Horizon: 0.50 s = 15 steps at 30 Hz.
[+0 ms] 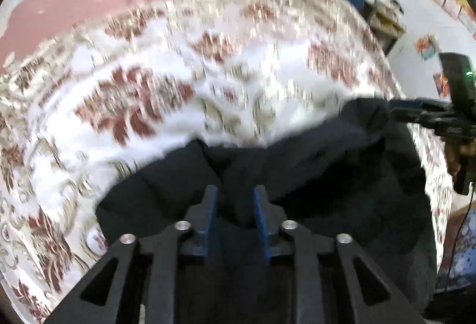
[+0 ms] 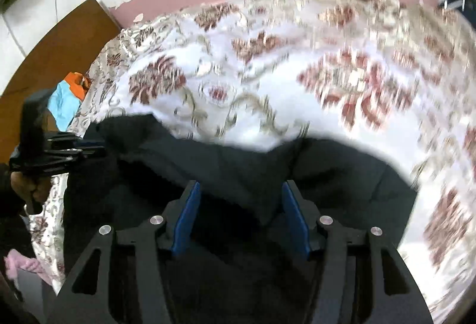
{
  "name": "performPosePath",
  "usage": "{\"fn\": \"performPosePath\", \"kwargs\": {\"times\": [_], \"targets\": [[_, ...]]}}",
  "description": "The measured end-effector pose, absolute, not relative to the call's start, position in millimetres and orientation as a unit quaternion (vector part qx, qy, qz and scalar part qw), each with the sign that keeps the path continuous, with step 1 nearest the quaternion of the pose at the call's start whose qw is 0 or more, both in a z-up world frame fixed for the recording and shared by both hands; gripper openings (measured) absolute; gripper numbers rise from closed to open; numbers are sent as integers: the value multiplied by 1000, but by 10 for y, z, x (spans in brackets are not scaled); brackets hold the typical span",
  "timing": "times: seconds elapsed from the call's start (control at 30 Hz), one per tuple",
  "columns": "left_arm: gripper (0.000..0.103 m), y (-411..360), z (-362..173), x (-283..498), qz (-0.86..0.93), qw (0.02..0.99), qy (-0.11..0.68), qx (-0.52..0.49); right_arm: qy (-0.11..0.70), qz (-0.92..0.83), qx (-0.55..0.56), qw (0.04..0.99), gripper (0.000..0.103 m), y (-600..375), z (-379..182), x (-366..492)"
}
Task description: Fold large clothes
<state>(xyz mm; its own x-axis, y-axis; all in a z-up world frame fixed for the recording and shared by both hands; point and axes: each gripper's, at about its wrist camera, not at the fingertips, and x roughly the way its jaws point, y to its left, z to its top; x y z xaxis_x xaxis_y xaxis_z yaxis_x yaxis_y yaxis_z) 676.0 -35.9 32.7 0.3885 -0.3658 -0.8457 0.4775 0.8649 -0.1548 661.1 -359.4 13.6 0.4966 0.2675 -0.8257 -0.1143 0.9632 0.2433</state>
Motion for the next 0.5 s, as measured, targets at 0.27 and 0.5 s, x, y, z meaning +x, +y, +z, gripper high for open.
{"fn": "performPosePath", "kwargs": {"times": [0.27, 0.5], "targets": [[62, -776, 105, 7258, -276, 813, 512, -13, 543, 99, 139, 823, 52, -3386, -221, 7160], [34, -1095, -304, 7042, -352, 755, 553, 18, 582, 125, 78, 799, 22, -3064, -500, 6857]]}}
